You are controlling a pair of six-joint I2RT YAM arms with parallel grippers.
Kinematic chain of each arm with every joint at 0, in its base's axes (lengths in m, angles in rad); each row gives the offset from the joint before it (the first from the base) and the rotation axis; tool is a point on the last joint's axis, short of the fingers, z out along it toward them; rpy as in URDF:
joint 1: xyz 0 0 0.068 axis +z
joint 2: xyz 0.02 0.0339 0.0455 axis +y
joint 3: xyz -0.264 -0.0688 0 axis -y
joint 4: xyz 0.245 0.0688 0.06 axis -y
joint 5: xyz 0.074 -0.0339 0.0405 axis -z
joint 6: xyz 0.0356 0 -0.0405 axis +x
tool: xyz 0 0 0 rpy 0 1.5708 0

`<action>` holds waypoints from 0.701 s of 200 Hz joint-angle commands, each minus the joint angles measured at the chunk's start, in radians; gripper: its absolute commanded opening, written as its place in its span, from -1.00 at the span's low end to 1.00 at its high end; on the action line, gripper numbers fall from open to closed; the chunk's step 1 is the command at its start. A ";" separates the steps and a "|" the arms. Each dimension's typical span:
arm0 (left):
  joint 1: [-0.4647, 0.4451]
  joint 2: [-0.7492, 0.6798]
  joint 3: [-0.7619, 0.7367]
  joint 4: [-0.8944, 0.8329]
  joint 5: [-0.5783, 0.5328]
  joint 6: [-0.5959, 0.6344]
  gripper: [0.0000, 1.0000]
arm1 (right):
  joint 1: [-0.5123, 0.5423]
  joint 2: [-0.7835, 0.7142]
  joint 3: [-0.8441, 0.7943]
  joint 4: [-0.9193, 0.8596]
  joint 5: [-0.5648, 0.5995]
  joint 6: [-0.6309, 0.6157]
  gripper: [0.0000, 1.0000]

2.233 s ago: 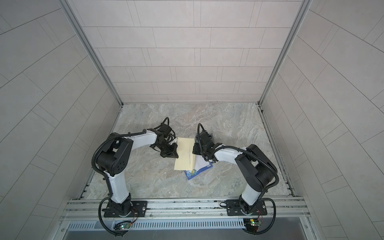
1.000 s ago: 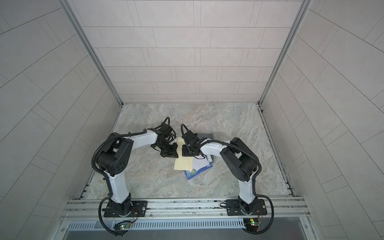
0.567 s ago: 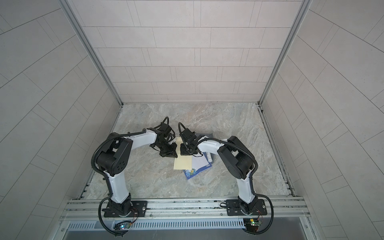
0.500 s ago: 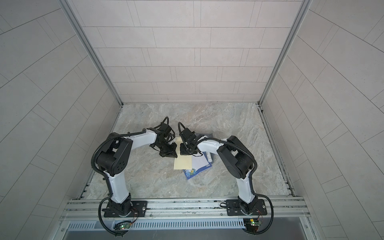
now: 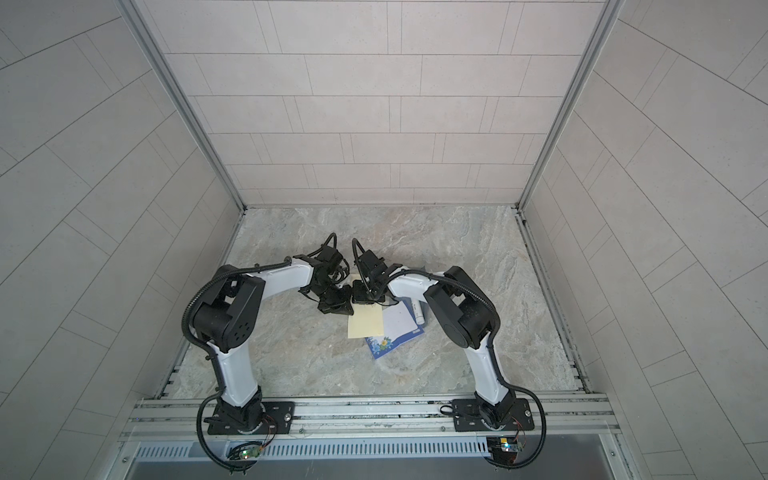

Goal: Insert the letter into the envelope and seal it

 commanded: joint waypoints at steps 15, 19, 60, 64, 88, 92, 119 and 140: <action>-0.013 0.015 -0.002 -0.024 -0.051 0.015 -1.00 | 0.009 -0.131 -0.172 0.084 0.053 -0.024 -1.00; -0.013 0.018 -0.002 -0.024 -0.051 0.015 -1.00 | 0.009 -0.153 -0.185 0.107 0.056 -0.025 -1.00; -0.013 0.025 0.002 -0.024 -0.046 0.015 -1.00 | 0.003 -0.237 -0.228 0.096 0.092 -0.035 -1.00; -0.014 0.025 0.003 -0.024 -0.046 0.015 -1.00 | 0.003 -0.233 -0.226 0.084 0.095 -0.035 -1.00; -0.014 0.025 0.001 -0.024 -0.042 0.016 -1.00 | 0.004 -0.209 -0.247 0.064 0.093 -0.028 -1.00; -0.014 0.025 0.000 -0.024 -0.042 0.016 -1.00 | 0.004 -0.205 -0.251 0.063 0.090 -0.027 -1.00; -0.014 0.024 0.001 -0.024 -0.042 0.016 -1.00 | 0.008 -0.171 -0.258 0.039 0.064 -0.035 -1.00; -0.014 0.027 0.003 -0.023 -0.039 0.018 -1.00 | 0.012 -0.140 -0.249 0.010 0.040 -0.047 -1.00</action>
